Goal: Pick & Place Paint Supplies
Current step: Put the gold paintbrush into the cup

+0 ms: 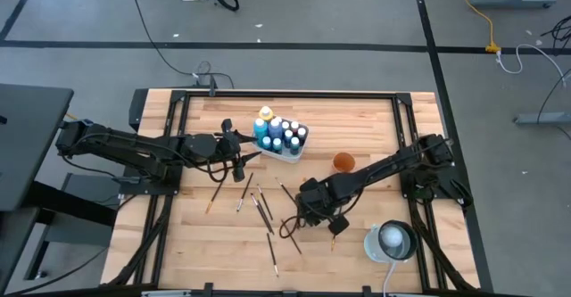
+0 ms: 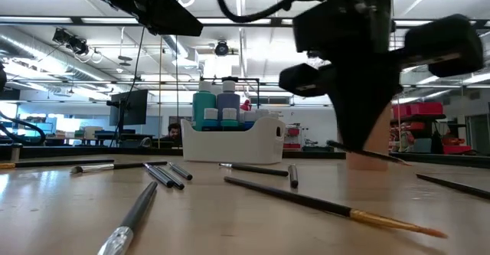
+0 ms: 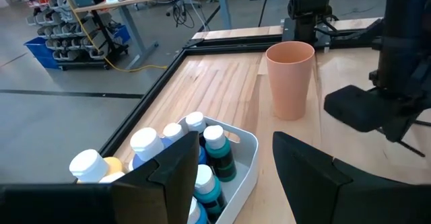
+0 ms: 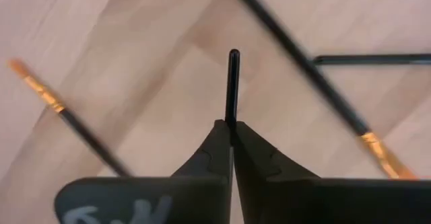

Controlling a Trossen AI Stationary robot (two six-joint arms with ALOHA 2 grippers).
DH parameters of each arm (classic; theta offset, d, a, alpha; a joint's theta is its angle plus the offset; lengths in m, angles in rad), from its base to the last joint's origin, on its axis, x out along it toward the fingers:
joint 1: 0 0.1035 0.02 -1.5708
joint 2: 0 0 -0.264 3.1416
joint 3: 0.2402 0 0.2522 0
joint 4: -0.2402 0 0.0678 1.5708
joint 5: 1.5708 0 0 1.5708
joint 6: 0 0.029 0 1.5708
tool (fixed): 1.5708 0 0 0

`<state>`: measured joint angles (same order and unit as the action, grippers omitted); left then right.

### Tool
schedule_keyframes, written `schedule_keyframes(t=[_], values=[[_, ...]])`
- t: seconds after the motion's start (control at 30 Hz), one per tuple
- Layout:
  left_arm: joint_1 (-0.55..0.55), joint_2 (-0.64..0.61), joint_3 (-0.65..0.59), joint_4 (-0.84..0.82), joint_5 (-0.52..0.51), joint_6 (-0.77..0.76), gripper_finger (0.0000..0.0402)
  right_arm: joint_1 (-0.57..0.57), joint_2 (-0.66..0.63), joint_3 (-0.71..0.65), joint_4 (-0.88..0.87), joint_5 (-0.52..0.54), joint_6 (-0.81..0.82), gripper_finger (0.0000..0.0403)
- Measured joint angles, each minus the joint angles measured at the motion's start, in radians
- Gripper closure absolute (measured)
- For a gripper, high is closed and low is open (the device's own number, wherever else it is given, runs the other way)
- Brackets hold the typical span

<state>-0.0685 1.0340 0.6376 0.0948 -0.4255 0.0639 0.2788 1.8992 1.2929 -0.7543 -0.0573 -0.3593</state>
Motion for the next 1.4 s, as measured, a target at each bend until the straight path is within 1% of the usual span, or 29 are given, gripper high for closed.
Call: schedule_keyframes(t=[0.1,0.23,0.47,0.67,0.83,1.03,1.1,1.17,1.27,1.33,1.4], values=[[0.0,0.0,0.0,-0.001,0.0,0.0,0.0203,0.006,0.0,0.022,0.004,0.031,-0.003,0.0398],[0.0,0.0,0.0,-0.001,0.0,0.0,0.0203,0.011,-0.001,0.089,-0.042,0.074,0.019,0.0398],[0.0,0.0,0.0,0.0,0.0,0.0,0.0203,0.009,-0.004,0.243,-0.124,0.09,0.042,0.0398],[0.0,0.0,0.0,0.0,0.0,0.0,0.0203,0.019,-0.005,0.345,-0.213,0.167,0.06,0.0399],[0.0,0.0,0.0,0.0,0.0,0.0,0.0203,0.032,-0.02,0.428,-0.273,0.261,0.098,0.0399],[0.0,0.0,0.0,0.0,0.0,-0.005,0.0203,0.041,-0.092,0.451,-0.343,0.385,0.161,0.0399],[0.0,0.0,0.0,0.001,0.0,-0.005,0.0203,0.041,-0.112,0.451,-0.348,0.399,0.155,0.0399],[0.0,0.0,0.0,0.002,0.004,-0.021,0.0203,0.041,-0.124,0.451,-0.34,0.409,0.103,0.0399],[0.0,0.0,0.0,0.004,0.075,-0.045,0.0203,0.045,-0.132,0.451,-0.289,0.427,-0.006,0.0399],[0.0,0.004,0.0,0.008,0.157,0.018,0.0203,0.046,-0.132,0.451,-0.219,0.449,-0.067,0.0399],[0.0,0.031,-0.013,0.066,0.226,0.103,0.0203,0.046,-0.132,0.451,-0.143,0.47,-0.137,0.0399]])
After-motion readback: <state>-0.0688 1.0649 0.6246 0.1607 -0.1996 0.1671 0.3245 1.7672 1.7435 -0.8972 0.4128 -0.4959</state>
